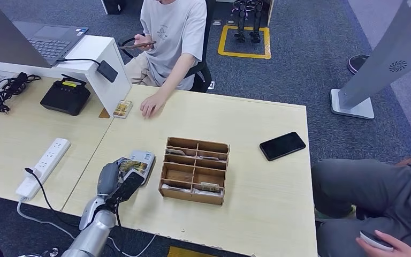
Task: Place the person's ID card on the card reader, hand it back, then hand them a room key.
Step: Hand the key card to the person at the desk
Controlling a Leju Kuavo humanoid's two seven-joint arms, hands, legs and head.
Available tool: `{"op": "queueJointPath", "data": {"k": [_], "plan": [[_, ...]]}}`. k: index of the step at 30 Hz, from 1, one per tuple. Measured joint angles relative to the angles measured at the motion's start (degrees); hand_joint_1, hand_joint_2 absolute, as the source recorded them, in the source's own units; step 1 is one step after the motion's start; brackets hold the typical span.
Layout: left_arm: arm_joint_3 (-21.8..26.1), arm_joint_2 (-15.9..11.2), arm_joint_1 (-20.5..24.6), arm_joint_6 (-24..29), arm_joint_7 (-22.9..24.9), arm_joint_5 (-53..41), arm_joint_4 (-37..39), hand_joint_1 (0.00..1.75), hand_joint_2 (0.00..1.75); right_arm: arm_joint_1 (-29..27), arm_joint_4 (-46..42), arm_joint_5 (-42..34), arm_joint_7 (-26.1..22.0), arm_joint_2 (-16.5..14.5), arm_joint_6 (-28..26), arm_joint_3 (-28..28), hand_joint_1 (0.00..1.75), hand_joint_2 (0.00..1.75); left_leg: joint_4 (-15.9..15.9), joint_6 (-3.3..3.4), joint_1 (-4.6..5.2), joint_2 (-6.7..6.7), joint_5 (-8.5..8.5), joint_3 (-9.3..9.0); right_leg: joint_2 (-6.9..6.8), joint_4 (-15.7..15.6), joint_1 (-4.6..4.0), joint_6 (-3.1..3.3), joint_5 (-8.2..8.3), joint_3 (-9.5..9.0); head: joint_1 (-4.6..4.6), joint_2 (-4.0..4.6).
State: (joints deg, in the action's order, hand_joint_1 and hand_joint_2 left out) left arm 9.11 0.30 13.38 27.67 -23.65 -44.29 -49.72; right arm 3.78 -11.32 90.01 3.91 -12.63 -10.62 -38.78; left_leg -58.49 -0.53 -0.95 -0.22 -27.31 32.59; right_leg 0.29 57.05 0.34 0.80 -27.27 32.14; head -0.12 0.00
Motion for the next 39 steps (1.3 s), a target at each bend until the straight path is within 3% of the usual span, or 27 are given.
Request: {"op": "queueJointPath", "data": {"k": [39], "plan": [[0.2, 0.3, 1.8, 2.6, -0.6, -0.3, 6.4, 1.75, 1.75, 0.0, 0.0, 0.0, -0.7, 0.0, 0.0, 1.2, 0.00, 0.00, 0.0, 0.01, 0.00, -0.03, 0.04, -0.20, -0.08, 0.0, 0.00, 0.00, 0.00, -0.27, 0.01, 0.00]]}}
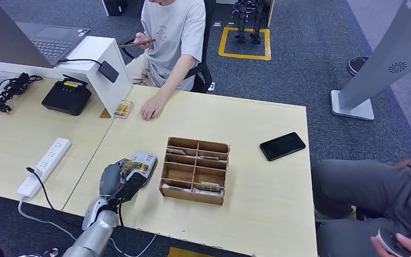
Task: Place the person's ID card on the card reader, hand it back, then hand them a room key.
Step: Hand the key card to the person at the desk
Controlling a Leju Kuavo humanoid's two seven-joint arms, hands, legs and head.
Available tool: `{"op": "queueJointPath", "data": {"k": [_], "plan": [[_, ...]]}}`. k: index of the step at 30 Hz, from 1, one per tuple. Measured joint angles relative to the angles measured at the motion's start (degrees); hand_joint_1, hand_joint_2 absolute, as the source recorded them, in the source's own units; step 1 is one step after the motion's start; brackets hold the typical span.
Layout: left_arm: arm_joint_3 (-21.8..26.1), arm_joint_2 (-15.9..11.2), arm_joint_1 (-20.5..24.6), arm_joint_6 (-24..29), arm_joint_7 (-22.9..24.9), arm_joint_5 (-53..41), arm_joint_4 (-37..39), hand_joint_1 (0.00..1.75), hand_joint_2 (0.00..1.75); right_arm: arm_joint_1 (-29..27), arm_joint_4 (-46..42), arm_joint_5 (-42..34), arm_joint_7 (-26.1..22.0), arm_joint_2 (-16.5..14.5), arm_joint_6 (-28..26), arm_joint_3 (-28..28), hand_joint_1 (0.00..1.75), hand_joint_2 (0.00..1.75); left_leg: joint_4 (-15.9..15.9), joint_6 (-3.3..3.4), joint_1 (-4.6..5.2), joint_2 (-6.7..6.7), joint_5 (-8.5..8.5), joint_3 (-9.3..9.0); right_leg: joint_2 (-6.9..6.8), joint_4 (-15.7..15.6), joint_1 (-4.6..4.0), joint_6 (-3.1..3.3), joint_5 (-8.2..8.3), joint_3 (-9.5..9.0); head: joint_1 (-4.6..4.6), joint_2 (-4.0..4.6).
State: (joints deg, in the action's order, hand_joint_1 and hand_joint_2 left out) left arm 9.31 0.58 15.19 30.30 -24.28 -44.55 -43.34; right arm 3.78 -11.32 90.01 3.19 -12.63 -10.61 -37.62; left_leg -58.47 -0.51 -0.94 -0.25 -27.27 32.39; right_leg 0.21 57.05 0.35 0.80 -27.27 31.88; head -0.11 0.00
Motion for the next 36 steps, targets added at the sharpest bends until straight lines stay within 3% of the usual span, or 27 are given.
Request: {"op": "queueJointPath", "data": {"k": [6, 12, 21, 28, 31, 36], "plan": [[0.8, 0.2, 0.1, -1.2, -1.9, 2.5, 0.7, 1.75, 1.75, 0.0, 0.0, 0.0, 0.0, 0.0, -0.1, 0.3, 0.00, 0.00, 0.0, -0.01, 0.00, 0.01, 0.01, -0.03, 0.00, 0.0, 0.00, 0.00, 0.00, -0.02, -0.01, 0.00], [3.1, 1.6, -1.7, -13.2, -6.3, 14.6, -3.5, 1.75, 1.75, 0.0, 0.0, 0.0, -0.1, 0.0, -0.2, 0.4, 0.00, 0.00, 0.0, -0.01, 0.00, -0.06, 0.02, 0.00, -0.04, 0.0, 0.00, 0.00, 0.00, 0.01, -0.01, 0.00], [4.2, 2.8, -3.4, -15.6, -6.8, 17.5, -7.1, 1.75, 1.75, 0.0, 0.0, 0.0, 0.0, 0.0, -0.2, 0.4, 0.00, 0.00, 0.0, -0.01, 0.00, -0.07, 0.02, 0.05, -0.04, 0.0, 0.01, 0.00, 0.00, 0.05, -0.01, 0.00], [5.8, 3.3, -5.1, -27.7, -4.2, 35.4, -16.1, 1.75, 1.75, -0.1, 0.0, 0.0, -0.2, 0.0, -0.3, 0.4, 0.00, 0.00, 0.0, -0.01, -0.02, -0.06, 0.04, 0.20, -0.01, 0.0, -0.01, 0.00, 0.01, 0.23, -0.01, 0.00], [6.9, 2.9, -5.0, -28.3, -4.6, 37.8, -20.0, 1.75, 1.75, -0.1, 0.0, 0.0, -0.3, 0.0, -0.3, 0.4, 0.00, 0.00, 0.0, -0.01, -0.02, -0.03, 0.04, 0.21, 0.00, 0.0, -0.01, 0.01, 0.01, 0.28, -0.01, 0.00], [7.9, 2.0, -1.8, -24.4, -6.4, 35.0, -25.0, 1.75, 1.75, 0.2, 0.0, -0.8, -0.1, -0.3, -1.1, 0.7, 0.00, 0.00, 0.0, -0.04, -0.04, -0.08, 0.13, 0.32, -0.03, 0.0, -0.03, 0.01, 0.06, 0.42, -0.01, 0.00]]}}
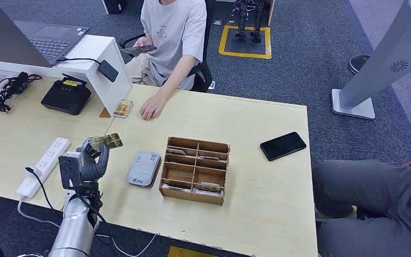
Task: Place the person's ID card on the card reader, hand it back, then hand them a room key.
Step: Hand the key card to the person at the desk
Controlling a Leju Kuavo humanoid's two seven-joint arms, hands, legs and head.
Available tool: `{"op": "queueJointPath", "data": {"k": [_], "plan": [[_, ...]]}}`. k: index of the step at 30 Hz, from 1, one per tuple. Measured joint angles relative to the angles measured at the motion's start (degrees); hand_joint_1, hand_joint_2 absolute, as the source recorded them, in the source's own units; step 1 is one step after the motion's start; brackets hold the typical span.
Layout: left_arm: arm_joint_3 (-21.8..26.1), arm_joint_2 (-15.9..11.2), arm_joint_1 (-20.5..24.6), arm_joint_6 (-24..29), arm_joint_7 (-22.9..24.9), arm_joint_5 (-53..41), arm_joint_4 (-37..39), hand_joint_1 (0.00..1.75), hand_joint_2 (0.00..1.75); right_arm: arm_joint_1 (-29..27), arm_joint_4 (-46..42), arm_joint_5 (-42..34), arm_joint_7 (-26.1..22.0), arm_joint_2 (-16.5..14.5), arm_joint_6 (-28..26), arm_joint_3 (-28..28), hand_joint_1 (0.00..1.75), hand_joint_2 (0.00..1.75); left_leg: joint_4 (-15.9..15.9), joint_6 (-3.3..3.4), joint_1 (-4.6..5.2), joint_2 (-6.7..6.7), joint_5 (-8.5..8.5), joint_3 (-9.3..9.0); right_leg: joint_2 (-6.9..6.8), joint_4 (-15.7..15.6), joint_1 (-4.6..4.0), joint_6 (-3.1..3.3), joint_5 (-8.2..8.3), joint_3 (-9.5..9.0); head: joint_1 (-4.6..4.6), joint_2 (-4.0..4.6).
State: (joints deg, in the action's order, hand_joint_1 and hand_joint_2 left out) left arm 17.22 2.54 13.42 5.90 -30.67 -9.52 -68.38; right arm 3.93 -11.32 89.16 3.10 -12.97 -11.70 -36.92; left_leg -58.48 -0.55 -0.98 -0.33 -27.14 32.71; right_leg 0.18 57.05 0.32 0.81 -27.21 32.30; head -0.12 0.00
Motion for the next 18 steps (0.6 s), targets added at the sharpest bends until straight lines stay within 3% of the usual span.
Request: {"op": "queueJointPath", "data": {"k": [6, 9, 15, 18], "plan": [[-5.3, 0.2, 13.9, 11.2, 3.0, -15.5, -0.3, 1.75, 1.75, 3.3, 0.1, -1.5, 3.1, -2.5, -1.1, 0.0, 0.00, 0.00, 0.0, -0.06, -0.03, -0.17, 0.36, 0.39, -0.11, 0.0, -0.02, 0.05, 0.43, 0.31, 0.01, 0.00], [-8.7, -0.5, 19.0, 14.4, 4.9, -21.6, 0.2, 1.75, 1.75, 3.8, 0.1, -1.5, 3.1, -2.9, -1.0, 0.0, 0.00, 0.00, 0.0, -0.06, -0.03, -0.05, 0.37, 0.38, -0.01, 0.0, -0.02, 0.04, 0.50, 0.32, 0.01, 0.00], [-12.4, -1.3, 23.3, 16.0, 5.8, -26.3, 1.3, 1.75, 1.75, 3.9, 0.2, -1.5, 3.1, -3.2, -0.7, -0.1, 0.00, 0.00, 0.0, -0.06, -0.03, -0.04, 0.37, 0.39, 0.02, 0.0, -0.02, 0.03, 0.50, 0.39, 0.00, 0.00], [-14.6, -1.8, 25.0, 20.8, 7.3, -35.0, 2.8, 1.75, 1.75, 4.0, 0.3, -1.5, 3.2, -3.2, -0.1, -0.2, 0.00, 0.00, 0.0, -0.06, -0.03, -0.04, 0.37, 0.43, 0.02, 0.0, -0.02, 0.03, 0.50, 0.43, 0.01, 0.00]]}}
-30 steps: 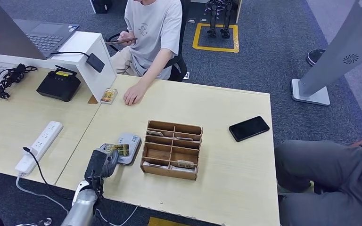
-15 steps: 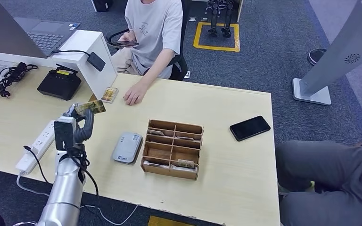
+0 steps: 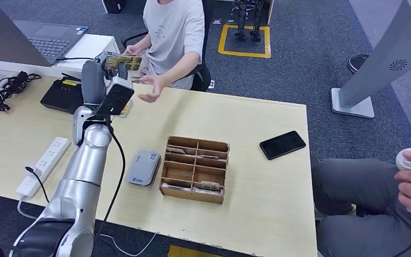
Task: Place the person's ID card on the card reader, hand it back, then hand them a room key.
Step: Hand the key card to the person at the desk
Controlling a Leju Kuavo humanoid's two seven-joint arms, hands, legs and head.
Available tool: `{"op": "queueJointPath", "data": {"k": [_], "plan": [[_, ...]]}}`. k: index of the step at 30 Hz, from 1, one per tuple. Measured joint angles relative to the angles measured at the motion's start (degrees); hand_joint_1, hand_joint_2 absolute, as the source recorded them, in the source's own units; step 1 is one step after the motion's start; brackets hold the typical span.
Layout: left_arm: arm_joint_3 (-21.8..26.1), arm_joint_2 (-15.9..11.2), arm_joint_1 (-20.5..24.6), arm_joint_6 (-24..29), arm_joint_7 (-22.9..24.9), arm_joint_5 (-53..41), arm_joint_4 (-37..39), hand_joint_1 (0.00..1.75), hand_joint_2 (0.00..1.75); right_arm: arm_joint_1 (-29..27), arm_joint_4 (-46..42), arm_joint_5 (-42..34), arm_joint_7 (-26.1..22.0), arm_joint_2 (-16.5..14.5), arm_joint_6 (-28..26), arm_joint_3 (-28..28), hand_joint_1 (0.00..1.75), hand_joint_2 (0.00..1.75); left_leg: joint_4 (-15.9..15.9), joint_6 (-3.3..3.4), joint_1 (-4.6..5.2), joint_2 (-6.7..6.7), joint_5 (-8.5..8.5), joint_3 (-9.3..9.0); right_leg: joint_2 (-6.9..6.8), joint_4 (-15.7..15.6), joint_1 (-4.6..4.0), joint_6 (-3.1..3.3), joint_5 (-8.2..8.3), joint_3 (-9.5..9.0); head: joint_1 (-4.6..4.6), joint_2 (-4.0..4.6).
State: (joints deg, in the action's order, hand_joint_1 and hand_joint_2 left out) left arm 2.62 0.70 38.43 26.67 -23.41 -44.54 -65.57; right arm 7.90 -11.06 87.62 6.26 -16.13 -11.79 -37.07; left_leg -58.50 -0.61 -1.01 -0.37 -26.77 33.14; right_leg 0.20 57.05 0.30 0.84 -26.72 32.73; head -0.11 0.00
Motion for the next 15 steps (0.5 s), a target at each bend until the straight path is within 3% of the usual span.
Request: {"op": "queueJointPath", "data": {"k": [4, 6, 15], "plan": [[-3.6, -1.3, 2.3, 10.3, 2.7, -18.5, 4.1, 1.75, 1.75, 0.0, 0.0, 0.0, 0.1, 0.0, 0.2, 0.0, 0.00, 0.00, 0.0, 0.00, 0.00, 0.04, 0.00, 0.01, 0.02, 0.0, 0.00, 0.00, 0.00, 0.01, -0.01, 0.00], [-4.8, -1.9, 2.8, 12.3, 3.2, -23.2, 5.8, 1.75, 1.75, 0.0, 0.0, 0.0, 0.0, 0.0, 0.2, 0.0, 0.00, 0.00, 0.0, 0.00, 0.00, 0.06, 0.00, 0.01, 0.04, 0.0, 0.00, 0.00, 0.00, 0.02, 0.00, 0.00], [-6.5, -3.0, 3.7, 12.8, 3.5, -24.7, 9.2, 1.75, 1.75, 0.0, 0.0, 0.0, -0.1, 0.0, 0.2, 0.0, 0.00, 0.00, 0.0, 0.00, 0.00, 0.08, 0.00, 0.04, 0.07, 0.0, 0.00, 0.00, 0.00, 0.05, 0.00, 0.00]]}}
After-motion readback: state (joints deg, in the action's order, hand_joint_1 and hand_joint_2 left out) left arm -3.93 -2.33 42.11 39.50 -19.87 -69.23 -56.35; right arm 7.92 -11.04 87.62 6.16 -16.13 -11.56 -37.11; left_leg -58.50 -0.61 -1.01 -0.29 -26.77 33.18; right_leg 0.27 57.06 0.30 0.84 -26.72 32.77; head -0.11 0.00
